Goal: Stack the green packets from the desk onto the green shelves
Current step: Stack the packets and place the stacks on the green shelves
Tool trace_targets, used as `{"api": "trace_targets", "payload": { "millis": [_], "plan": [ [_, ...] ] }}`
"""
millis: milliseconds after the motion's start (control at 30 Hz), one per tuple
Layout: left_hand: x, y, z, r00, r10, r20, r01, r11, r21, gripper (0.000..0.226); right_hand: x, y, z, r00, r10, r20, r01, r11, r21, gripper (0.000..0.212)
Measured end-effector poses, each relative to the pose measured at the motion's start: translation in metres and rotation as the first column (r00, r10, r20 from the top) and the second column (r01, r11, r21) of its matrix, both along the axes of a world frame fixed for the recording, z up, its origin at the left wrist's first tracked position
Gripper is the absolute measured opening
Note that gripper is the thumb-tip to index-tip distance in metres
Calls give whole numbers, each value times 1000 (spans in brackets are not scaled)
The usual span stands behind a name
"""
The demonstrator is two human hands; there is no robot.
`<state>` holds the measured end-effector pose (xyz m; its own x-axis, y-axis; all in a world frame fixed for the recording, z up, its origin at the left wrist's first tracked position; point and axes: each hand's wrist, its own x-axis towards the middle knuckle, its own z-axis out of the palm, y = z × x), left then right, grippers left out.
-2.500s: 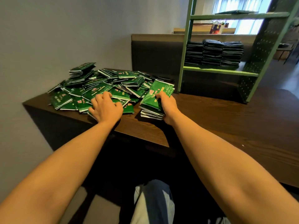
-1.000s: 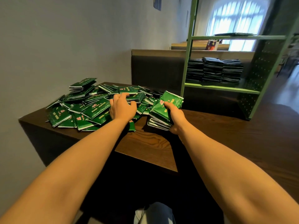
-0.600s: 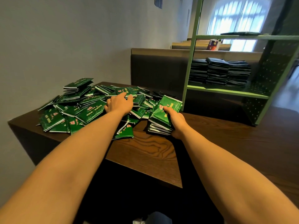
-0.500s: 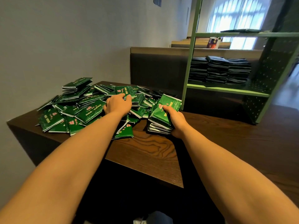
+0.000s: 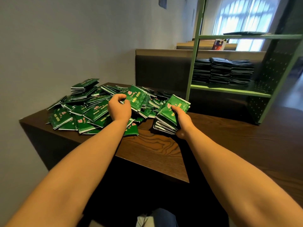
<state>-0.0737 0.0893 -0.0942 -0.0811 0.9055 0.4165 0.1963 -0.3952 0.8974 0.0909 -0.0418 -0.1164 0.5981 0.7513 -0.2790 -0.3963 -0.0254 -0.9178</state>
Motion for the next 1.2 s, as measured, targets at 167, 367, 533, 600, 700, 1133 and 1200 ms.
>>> {"api": "trace_targets", "payload": {
  "millis": [167, 367, 533, 600, 700, 1133, 1200],
  "plan": [
    [7, -36, 4, 991, -132, 17, 130, 987, 94, 23, -4, -29, 3, 980, 8, -198, 17, 993, 121, 46],
    [40, -90, -17, 913, -404, 46, 405, 914, -1, 27, 3, -56, 6, 938, 29, -347, 70, 960, 271, 34],
    [55, -109, -31, 851, -519, 84, 526, 842, -120, 29, 12, -68, 1, 927, 67, -370, 56, 948, 313, 38],
    [53, -105, -36, 846, -528, 66, 532, 837, -127, 25, 13, -69, -1, 935, 61, -350, 46, 956, 290, 38],
    [44, -96, -44, 841, -541, 11, 537, 832, -138, 22, 8, -58, 0, 963, 25, -270, 32, 978, 206, 42],
    [50, -42, -37, 934, -356, 24, 349, 900, -260, 74, 13, -38, -7, 1000, -12, -21, 14, 995, 95, 41],
    [54, -44, -42, 942, -333, -34, 316, 918, -241, 68, 13, -38, -7, 1000, 1, -14, 0, 996, 92, 40]
  ]
}}
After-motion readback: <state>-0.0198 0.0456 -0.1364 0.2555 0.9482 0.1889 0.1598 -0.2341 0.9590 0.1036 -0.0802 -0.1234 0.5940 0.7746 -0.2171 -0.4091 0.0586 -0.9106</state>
